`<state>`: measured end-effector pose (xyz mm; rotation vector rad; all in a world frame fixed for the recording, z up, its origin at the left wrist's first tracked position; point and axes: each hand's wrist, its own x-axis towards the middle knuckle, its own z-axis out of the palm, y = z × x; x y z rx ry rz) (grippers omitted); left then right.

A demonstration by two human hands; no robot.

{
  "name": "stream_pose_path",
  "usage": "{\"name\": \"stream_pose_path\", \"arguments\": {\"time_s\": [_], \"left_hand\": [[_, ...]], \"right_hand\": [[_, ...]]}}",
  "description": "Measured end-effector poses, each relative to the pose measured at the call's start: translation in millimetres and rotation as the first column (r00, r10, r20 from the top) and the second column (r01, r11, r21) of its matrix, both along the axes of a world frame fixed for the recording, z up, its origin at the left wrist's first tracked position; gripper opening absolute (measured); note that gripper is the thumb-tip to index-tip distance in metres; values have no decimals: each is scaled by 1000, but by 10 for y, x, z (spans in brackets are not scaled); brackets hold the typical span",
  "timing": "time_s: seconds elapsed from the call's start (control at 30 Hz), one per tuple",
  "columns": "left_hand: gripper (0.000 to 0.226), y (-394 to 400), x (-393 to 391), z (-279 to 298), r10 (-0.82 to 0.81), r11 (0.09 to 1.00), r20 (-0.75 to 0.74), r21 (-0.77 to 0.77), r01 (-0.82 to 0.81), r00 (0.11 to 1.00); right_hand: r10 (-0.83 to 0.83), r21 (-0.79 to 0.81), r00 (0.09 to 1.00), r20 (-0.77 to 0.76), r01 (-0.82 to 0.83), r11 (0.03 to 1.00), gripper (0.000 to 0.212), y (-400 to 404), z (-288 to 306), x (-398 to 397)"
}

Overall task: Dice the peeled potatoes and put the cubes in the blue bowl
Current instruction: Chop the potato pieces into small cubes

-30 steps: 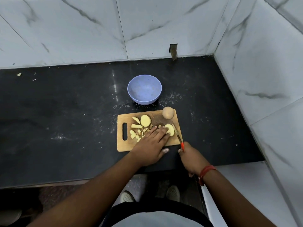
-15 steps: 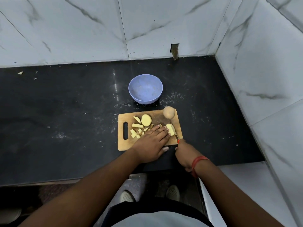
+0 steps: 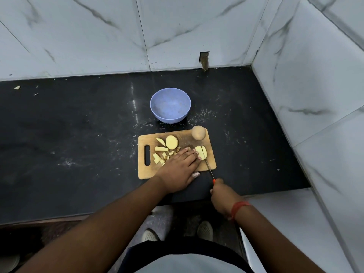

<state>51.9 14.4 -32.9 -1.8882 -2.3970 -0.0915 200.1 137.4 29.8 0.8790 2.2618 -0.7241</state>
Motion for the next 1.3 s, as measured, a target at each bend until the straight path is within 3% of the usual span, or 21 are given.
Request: {"name": "stream_pose_path", "arguments": {"time_s": [0.17,0.33,0.47,0.67,0.93,1.1,1.3], "left_hand": [[59,-16,-5,3,1,1000,28,8,-1,1000],[59,-63,-9,25,22,999,81,22,-24,996],[61,-69,-15,9,30,999,114,-26,-27,993],[61,-74,-44,-9,17,999,137,-45,-10,990],[57,-60,-49,1,7,999,139,-36,-2,990],[59,-64,-33,-20,8,999,107,-41,-3,994],[58,-75,-19,-25,12,1000,62,-2,-12,998]], "right_hand": [[-43,-21,995,-86,42,999,9,-5,53,202],[-42,44,979,-197,51,998,18,-46,207,-16],[-52,77,989,-141,64,995,19,-42,180,-231],[-11,21,996,-91,13,1000,40,-33,108,-340],[12,43,998,-58,-10,999,44,0,51,-508],[-23,25,999,-33,24,999,38,-83,-15,-217],[-41,-29,996,-81,38,999,9,-110,101,189]]}}
